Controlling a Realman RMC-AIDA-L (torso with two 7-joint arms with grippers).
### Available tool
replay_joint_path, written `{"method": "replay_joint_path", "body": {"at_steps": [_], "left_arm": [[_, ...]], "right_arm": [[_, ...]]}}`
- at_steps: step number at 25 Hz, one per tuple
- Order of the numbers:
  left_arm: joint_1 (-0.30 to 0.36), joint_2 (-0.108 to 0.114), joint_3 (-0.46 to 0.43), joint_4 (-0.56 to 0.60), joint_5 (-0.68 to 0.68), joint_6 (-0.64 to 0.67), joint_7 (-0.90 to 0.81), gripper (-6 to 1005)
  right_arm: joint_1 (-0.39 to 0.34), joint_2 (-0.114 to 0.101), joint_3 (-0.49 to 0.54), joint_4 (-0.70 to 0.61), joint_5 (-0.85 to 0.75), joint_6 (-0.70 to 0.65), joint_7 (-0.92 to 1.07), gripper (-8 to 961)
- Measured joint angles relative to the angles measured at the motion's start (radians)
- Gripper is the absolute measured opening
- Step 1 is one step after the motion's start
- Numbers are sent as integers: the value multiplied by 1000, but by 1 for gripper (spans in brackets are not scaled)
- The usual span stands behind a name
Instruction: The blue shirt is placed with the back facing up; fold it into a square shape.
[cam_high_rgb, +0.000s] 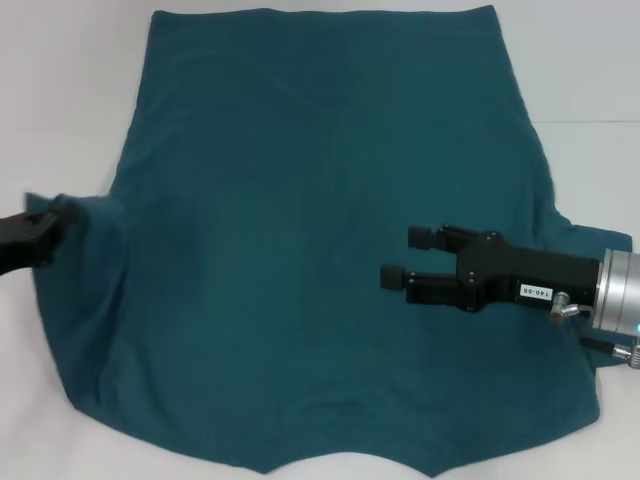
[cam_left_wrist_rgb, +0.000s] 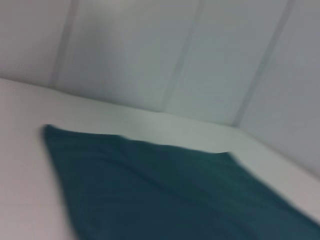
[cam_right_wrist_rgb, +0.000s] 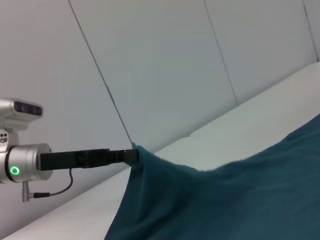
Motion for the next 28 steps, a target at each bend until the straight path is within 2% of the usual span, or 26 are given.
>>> {"method": "replay_joint_path", "body": {"at_steps": [3,9,12,15,18,28], "left_arm": [[-19,-1,10,-52,-11,44,-20,1],[-73,-2,23,-274,-49,61,-7,14],[-91,-4,24,-362,-66,57,30,119],[-93,-4,22,-381,-84,65,51,223],[-86,-4,21,-381,-102,69,68,423],[-79,-1,16,-370,-104,65,102,671]], "right_arm": [[0,0,-3,6,0,0,-2,941],[-2,0,-6,11,-2,0,-7,941],[-2,0,-7,20,-2,0,-19,942],[-2,0,-5,22,-2,-2,-26,942],[-2,0,-3,22,-2,-2,-27,941],[-9,-3,0,22,1,-9,-20,941]]}}
